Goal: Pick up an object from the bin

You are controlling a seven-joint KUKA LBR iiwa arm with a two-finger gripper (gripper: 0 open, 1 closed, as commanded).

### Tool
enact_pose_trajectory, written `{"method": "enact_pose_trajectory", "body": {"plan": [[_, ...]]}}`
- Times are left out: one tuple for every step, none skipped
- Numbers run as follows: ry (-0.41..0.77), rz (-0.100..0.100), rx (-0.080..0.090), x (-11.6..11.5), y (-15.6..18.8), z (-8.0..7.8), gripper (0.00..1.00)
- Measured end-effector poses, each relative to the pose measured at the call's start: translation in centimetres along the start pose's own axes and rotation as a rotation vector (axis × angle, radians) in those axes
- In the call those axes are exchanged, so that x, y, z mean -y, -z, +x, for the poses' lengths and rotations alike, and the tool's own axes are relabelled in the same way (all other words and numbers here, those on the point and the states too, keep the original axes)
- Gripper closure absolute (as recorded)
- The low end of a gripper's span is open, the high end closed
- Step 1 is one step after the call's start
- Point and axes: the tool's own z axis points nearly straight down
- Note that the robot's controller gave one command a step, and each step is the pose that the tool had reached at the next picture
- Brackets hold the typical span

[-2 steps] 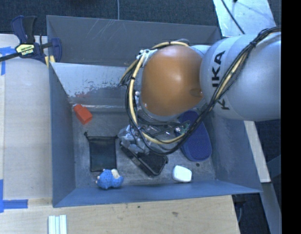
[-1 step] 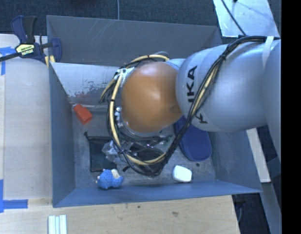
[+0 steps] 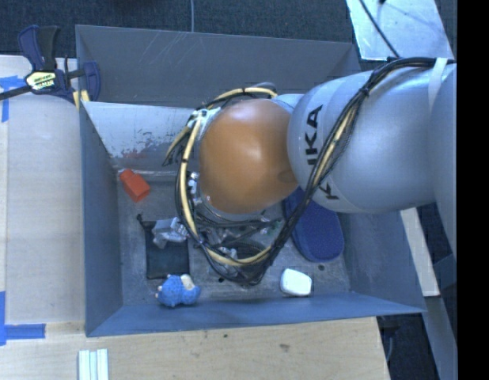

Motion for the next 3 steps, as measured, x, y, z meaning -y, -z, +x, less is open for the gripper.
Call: {"method": "enact_pose_trajectory", "body": {"plan": [[-0.019,0.001,0.008,7.1,-7.6,-5.9,0.00],[0.207,-0.001,0.002,2.9,-8.0,1.6,0.00],[0.207,0.003,0.006,3.1,-7.9,1.4,1.00]]}}
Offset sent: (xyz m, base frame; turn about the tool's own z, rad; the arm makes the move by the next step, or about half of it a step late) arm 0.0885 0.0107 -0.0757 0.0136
